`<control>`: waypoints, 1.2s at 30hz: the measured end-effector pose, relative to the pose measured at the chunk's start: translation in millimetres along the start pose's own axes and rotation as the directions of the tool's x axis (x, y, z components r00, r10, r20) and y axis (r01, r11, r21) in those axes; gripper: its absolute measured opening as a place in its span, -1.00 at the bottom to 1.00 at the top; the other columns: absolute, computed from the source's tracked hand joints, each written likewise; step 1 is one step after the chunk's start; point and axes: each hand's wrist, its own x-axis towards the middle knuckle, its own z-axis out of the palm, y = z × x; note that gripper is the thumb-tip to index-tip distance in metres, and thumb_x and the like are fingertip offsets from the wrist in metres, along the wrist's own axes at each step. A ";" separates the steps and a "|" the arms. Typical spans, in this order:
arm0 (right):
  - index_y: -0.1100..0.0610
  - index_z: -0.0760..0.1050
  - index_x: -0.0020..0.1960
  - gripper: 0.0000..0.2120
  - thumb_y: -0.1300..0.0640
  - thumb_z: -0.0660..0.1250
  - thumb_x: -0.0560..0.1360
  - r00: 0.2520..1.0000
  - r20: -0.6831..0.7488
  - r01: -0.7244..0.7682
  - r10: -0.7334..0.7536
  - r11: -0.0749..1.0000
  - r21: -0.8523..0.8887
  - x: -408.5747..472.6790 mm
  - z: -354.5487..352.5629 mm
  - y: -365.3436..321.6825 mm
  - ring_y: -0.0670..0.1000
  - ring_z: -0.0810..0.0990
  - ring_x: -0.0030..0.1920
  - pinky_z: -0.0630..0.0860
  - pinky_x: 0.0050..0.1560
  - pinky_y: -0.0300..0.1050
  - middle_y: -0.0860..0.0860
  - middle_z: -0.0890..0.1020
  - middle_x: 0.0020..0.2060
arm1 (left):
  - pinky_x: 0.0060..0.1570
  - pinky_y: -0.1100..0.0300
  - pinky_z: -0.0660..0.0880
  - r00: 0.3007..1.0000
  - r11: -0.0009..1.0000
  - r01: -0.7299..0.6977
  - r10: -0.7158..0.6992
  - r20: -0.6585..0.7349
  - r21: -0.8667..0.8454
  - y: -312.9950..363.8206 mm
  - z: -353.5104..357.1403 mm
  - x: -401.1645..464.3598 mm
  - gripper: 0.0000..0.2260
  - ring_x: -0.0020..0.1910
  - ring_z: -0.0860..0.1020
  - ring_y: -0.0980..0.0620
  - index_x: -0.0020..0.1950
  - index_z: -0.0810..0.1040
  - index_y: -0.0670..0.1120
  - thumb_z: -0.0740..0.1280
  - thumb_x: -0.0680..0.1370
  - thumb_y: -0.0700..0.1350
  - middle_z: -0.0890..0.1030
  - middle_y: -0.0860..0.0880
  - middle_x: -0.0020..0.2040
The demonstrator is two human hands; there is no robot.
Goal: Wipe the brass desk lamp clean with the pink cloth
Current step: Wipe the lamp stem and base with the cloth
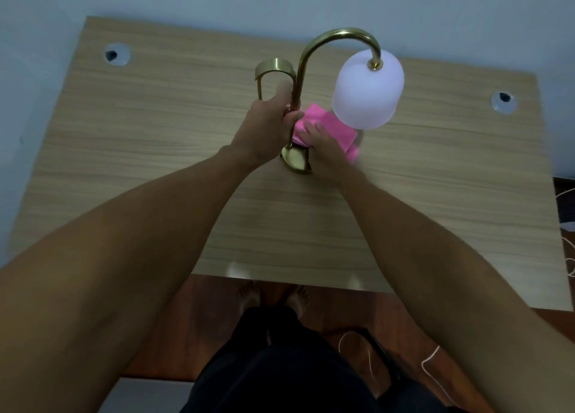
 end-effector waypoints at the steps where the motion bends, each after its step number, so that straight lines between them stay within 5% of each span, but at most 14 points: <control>1: 0.18 0.43 0.48 -0.41 0.45 0.16 0.48 0.999 -0.054 -0.003 0.000 0.999 -0.051 -6.3 8.2 -0.6 0.23 0.33 0.53 0.21 0.57 0.18 0.19 0.46 0.46 | -0.10 -0.04 0.66 1.000 1.000 -0.008 0.008 -0.005 -0.008 0.8 -0.4 -0.4 -0.78 -0.15 0.69 -0.06 0.19 0.46 -0.20 0.28 0.60 -0.11 0.65 -0.09 -0.10; 8: 0.25 0.49 0.43 -0.29 0.15 -0.20 0.45 0.996 -0.053 0.058 -0.065 0.990 -0.125 -57.4 34.6 -30.4 0.30 0.41 0.45 0.30 0.50 0.32 0.19 0.51 0.41 | -0.08 -0.11 0.65 1.000 1.000 0.003 -0.002 0.012 -0.025 6.5 -3.1 -2.3 -0.81 -0.14 0.69 -0.10 0.21 0.46 -0.20 0.30 0.62 -0.18 0.66 -0.08 -0.12; 13: 0.14 0.52 0.44 -0.56 0.36 0.20 0.61 0.981 -0.092 0.160 -0.169 0.983 -0.090 -71.6 30.9 -8.6 0.22 0.40 0.51 0.19 0.57 0.26 0.13 0.53 0.43 | -0.08 -0.12 0.64 1.000 0.999 0.003 -0.003 0.011 -0.034 5.9 -4.8 -3.0 -0.81 -0.13 0.69 -0.10 0.20 0.50 -0.19 0.30 0.61 -0.16 0.64 -0.06 -0.14; 18: 0.09 0.52 0.42 -0.65 0.22 0.11 0.71 0.986 -0.164 -0.018 0.014 1.000 -0.018 -66.1 3.3 3.4 0.13 0.49 0.42 0.43 0.46 0.17 0.11 0.53 0.42 | -0.11 -0.11 0.63 1.000 1.000 -0.005 0.005 0.000 -0.015 6.1 -5.2 -4.6 -0.82 -0.15 0.69 -0.09 0.17 0.50 -0.19 0.31 0.61 -0.14 0.66 -0.11 -0.13; 26: 0.20 0.48 0.41 -0.51 0.41 0.26 0.50 0.991 -0.104 0.060 -0.083 0.976 -0.209 -24.4 19.1 -8.9 0.21 0.48 0.40 0.38 0.48 0.20 0.14 0.54 0.37 | -0.10 -0.09 0.64 1.000 1.000 0.005 -0.005 0.017 -0.013 10.9 -6.6 -3.2 -0.82 -0.16 0.69 -0.07 0.19 0.49 -0.20 0.30 0.62 -0.16 0.67 -0.12 -0.11; 28: 0.22 0.50 0.40 -0.51 0.38 0.21 0.48 0.981 -0.116 0.125 -0.157 0.961 -0.247 -44.4 29.7 -13.0 0.24 0.48 0.40 0.39 0.46 0.24 0.14 0.56 0.35 | -0.12 -0.10 0.63 1.000 1.000 0.016 -0.016 0.016 -0.014 11.9 -7.2 -3.6 -0.83 -0.18 0.68 -0.08 0.16 0.49 -0.19 0.29 0.62 -0.15 0.67 -0.12 -0.14; 32: 0.22 0.31 0.56 -0.37 0.19 -0.09 0.52 0.993 -0.060 0.087 -0.098 0.983 -0.163 -69.7 44.3 -27.8 0.30 0.25 0.57 0.01 0.58 0.25 0.20 0.35 0.55 | -0.12 -0.13 0.63 0.999 0.999 0.027 -0.026 0.031 -0.020 12.4 -7.4 -4.9 -0.85 -0.16 0.69 -0.11 0.14 0.49 -0.17 0.28 0.62 -0.13 0.67 -0.13 -0.16; 36: 0.29 0.27 0.57 -0.38 0.15 -0.10 0.55 0.996 -0.070 0.034 -0.045 0.987 -0.157 -61.1 43.6 -52.3 0.35 0.30 0.52 0.10 0.56 0.28 0.27 0.37 0.52 | -0.05 -0.08 0.66 0.997 0.998 0.062 -0.061 0.053 -0.014 14.2 -6.0 -4.4 -0.87 -0.11 0.70 -0.07 0.17 0.49 -0.15 0.28 0.65 -0.14 0.67 -0.12 -0.11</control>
